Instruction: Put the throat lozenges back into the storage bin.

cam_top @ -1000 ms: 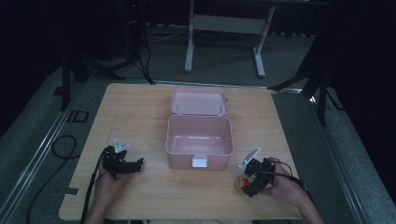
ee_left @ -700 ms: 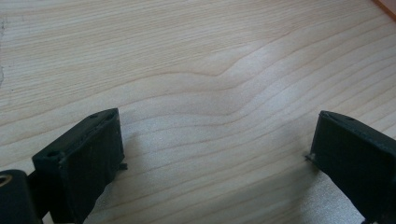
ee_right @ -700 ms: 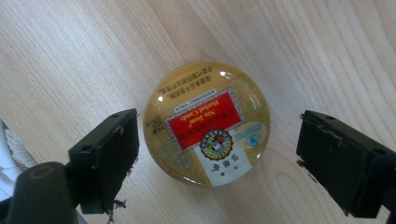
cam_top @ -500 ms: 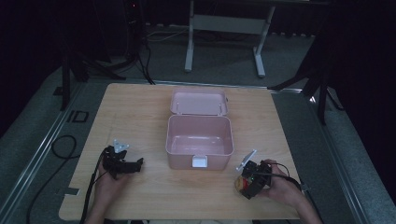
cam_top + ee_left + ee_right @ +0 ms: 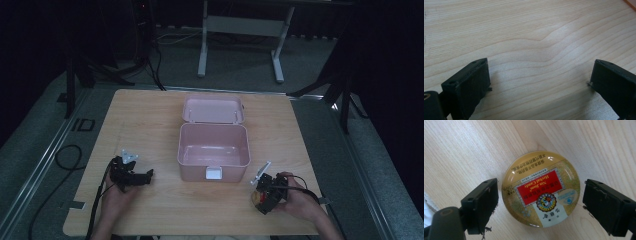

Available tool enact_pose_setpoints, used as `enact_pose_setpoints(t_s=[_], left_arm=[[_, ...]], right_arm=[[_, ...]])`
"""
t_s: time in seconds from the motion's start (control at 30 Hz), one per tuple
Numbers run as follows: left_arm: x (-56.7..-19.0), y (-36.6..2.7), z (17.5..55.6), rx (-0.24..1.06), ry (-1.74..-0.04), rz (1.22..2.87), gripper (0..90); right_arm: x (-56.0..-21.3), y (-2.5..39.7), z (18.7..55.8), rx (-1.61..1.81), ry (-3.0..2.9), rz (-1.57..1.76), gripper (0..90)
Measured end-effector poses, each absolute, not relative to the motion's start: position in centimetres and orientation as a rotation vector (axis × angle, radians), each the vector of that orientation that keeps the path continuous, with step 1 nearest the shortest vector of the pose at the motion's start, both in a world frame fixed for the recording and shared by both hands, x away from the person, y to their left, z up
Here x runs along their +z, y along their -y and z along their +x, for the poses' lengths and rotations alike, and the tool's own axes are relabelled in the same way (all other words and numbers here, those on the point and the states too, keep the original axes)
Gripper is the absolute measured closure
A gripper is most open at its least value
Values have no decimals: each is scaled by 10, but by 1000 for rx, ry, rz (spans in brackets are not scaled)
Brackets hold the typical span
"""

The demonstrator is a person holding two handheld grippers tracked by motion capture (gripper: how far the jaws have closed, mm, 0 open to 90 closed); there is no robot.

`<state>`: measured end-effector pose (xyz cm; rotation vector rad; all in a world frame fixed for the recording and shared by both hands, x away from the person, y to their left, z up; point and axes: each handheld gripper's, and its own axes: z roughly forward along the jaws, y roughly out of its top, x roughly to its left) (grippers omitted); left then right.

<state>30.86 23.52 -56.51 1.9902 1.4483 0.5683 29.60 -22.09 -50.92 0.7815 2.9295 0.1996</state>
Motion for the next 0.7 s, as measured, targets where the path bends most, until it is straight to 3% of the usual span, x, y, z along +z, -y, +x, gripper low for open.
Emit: enact_pose_setpoints(t_s=[0.7], left_arm=[[-565, -235, 309, 568, -1448, 1990, 30]], right_arm=[[-519, 216, 301, 133, -2967, 772, 155]])
